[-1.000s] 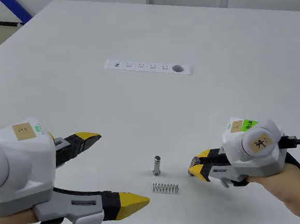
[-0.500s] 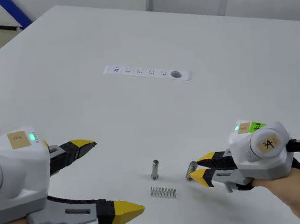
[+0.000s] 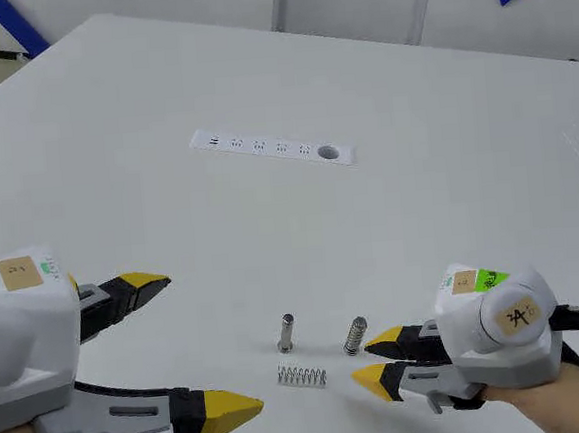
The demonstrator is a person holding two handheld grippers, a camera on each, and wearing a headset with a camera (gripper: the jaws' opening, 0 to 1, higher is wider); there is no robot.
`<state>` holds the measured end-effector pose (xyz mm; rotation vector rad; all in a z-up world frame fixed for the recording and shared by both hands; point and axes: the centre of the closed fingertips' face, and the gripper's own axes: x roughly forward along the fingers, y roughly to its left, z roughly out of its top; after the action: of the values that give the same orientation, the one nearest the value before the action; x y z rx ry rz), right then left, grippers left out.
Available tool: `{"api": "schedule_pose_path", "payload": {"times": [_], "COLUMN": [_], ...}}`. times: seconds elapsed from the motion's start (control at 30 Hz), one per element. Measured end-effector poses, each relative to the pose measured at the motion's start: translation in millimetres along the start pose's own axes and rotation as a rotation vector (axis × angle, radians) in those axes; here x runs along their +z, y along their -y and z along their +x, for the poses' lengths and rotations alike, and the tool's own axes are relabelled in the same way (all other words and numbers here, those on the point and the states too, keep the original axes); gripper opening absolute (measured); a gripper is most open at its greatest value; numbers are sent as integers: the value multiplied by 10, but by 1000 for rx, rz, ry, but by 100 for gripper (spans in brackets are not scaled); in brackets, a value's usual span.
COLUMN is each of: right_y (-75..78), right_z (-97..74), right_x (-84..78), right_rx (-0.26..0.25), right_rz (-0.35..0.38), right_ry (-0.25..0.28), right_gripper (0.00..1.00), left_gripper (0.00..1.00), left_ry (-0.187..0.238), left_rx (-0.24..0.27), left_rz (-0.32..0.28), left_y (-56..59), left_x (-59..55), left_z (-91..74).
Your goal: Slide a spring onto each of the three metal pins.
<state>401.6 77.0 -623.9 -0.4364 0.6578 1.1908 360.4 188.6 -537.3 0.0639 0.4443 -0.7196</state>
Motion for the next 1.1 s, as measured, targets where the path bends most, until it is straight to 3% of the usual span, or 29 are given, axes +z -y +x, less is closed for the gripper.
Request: {"api": "schedule_pose_path", "payload": {"times": [0.3,0.4,0.83,1.03,1.1], "right_y": [-165,-175,-154,-139,-153], "right_z": [220,300,506,535,529], "right_x": [61,38,-35,-102,-99], "right_rx": [33,26,36,37,47], "right_rz": [-16,-104,-88,-31,-42], "right_ry": [-7,-44,-92,-119,-121], "right_gripper": [20,20,20,19,17], "left_gripper": [93,93,92,92,92], "left_ry": [-2,-3,-7,-10,-12], "left_rx": [4,4,-8,-14,-17], "left_rz": [-5,-3,-4,-10,-11], "left_y": [-60,-73,-69,-59,-49], "left_x": [-33,-34,-28,-54,-69], "left_z": [-35,-39,11,28,43]}}
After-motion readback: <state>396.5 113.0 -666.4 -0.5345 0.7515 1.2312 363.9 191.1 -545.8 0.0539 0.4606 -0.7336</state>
